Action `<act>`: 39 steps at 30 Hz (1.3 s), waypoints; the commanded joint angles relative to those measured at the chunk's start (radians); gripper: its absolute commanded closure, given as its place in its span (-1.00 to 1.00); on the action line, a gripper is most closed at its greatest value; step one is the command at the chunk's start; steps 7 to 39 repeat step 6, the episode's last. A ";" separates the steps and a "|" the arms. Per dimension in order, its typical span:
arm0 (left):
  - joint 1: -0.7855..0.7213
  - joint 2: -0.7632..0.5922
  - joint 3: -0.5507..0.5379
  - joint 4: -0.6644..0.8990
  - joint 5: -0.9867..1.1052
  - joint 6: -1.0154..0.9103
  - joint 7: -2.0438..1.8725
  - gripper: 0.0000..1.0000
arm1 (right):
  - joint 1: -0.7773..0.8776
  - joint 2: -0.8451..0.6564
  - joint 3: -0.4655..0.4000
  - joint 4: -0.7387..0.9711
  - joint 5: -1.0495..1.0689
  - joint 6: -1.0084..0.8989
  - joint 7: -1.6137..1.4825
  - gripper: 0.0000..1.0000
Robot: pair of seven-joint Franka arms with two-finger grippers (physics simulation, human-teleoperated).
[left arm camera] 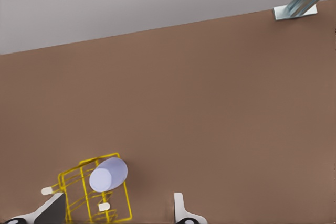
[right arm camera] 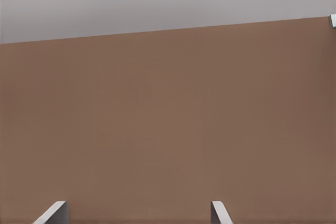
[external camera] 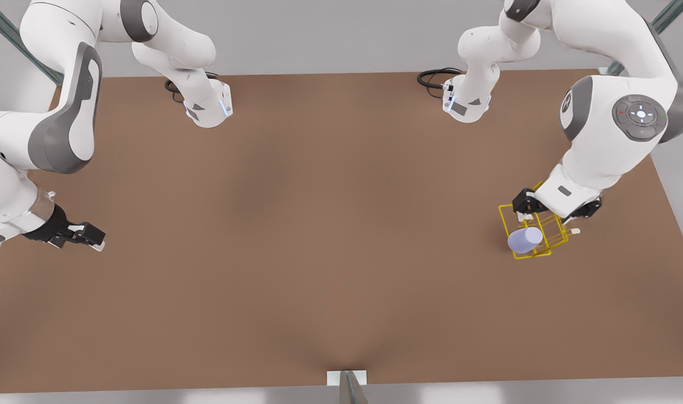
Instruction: Place the cup on the cup holder
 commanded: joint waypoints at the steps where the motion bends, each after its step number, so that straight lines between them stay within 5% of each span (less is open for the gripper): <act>1: 0.007 0.006 -0.009 0.002 -0.021 -0.024 -0.550 -1.00 | -0.001 -0.002 0.000 0.001 0.001 -0.001 -0.001 -1.00; 39: 0.009 0.018 -0.007 0.001 -0.021 -0.016 -0.547 -1.00 | 0.000 0.000 0.000 0.001 0.001 0.001 -0.001 -1.00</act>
